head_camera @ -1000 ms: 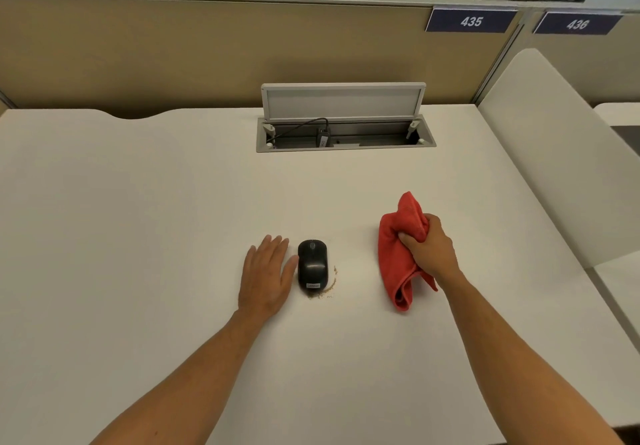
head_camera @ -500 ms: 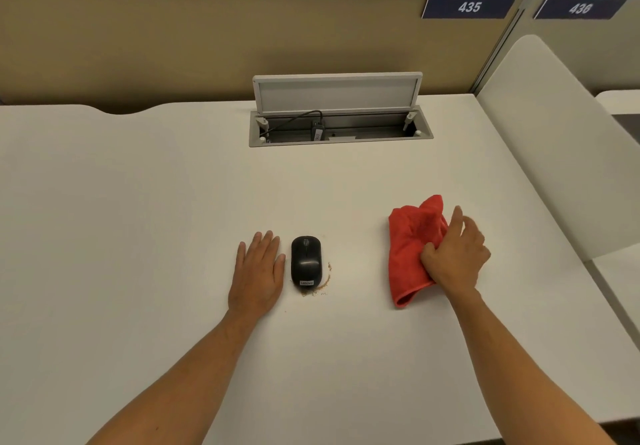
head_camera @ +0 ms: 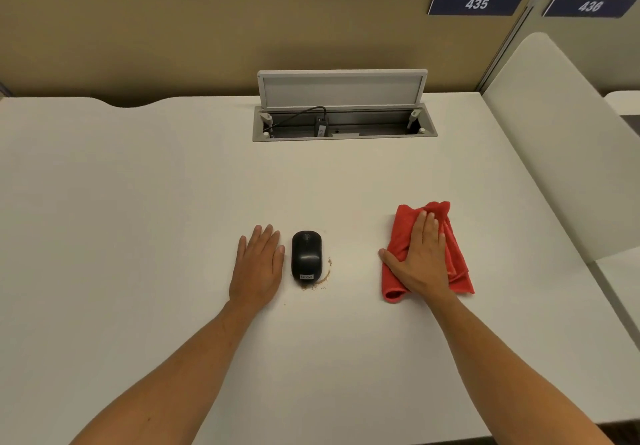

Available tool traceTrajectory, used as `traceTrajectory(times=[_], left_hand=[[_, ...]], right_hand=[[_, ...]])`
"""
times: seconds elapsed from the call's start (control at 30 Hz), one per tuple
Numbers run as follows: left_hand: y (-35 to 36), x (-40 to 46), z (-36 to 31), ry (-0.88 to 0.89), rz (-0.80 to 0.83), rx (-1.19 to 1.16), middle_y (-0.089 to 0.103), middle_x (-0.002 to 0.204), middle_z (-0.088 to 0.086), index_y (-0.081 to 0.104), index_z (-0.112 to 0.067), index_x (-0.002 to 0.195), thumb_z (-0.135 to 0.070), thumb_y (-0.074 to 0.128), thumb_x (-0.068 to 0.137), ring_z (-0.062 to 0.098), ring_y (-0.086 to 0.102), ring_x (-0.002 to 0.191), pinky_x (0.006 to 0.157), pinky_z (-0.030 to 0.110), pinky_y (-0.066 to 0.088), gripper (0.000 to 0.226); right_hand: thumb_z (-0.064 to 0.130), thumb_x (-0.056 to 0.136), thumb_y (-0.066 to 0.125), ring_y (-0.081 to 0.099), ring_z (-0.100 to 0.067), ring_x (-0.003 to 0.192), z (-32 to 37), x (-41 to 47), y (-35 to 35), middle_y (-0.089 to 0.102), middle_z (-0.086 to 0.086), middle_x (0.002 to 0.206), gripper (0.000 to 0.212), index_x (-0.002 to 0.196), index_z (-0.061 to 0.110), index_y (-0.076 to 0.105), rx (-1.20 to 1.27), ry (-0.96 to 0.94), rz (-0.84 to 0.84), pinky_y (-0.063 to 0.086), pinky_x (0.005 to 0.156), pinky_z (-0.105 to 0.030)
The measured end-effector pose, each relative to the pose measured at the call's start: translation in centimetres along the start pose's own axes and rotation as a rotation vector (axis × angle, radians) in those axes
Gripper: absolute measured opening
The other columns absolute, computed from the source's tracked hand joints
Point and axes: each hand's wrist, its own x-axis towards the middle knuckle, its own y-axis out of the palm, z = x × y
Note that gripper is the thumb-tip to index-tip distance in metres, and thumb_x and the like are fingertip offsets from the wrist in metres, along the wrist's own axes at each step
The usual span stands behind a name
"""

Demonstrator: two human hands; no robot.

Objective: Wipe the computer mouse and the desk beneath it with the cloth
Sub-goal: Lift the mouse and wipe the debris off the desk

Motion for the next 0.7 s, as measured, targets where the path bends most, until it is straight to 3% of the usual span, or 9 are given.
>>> traceTrajectory(times=[0.13,0.27,0.4,0.7], left_hand=[[-0.1,-0.5,-1.5,-0.076,-0.041,-0.111,0.024,0.162,0.005,0.03,-0.01,0.153,-0.055,0.018,0.102,0.016,0.009,0.152,0.124,0.037,0.001,0.07],[0.2,-1.1,-4.6,-0.087,-0.057,-0.129,0.023,0.163,0.005,0.026,-0.01,0.154,-0.071,0.037,0.09,0.019,0.014,0.151,0.122,0.036,0.012,0.09],[0.9,-1.2,-7.1,-0.101,-0.063,-0.031,0.035,0.156,0.009,0.028,-0.007,0.153,-0.065,0.056,0.086,0.028,0.031,0.14,0.114,0.039,0.028,0.093],[1.1,-0.7,-8.3,-0.245,-0.03,-0.157,0.043,0.142,0.007,0.02,-0.012,0.153,-0.042,0.071,0.083,0.026,0.036,0.128,0.104,0.037,0.038,0.092]], right_hand=[[0.051,0.092,0.044,-0.009,-0.028,0.149,0.4,-0.1,0.5,-0.006,-0.02,0.161,0.094,0.151,0.001,-0.009,-0.026,0.022,0.004,-0.007,0.121,-0.043],[0.035,0.098,0.039,-0.001,-0.03,0.149,0.8,0.3,0.7,0.003,-0.02,0.161,0.076,0.151,-0.002,-0.001,-0.098,-0.028,0.013,-0.001,0.121,-0.044],[0.035,0.099,0.037,-0.001,-0.03,0.149,1.9,1.2,0.9,0.002,-0.018,0.162,0.074,0.152,0.0,-0.001,-0.137,-0.119,0.059,-0.002,0.121,-0.044],[0.038,0.099,0.033,-0.005,-0.026,0.15,4.6,3.1,2.2,-0.003,-0.014,0.162,0.074,0.153,0.006,-0.005,-0.157,-0.294,0.128,-0.003,0.121,-0.044]])
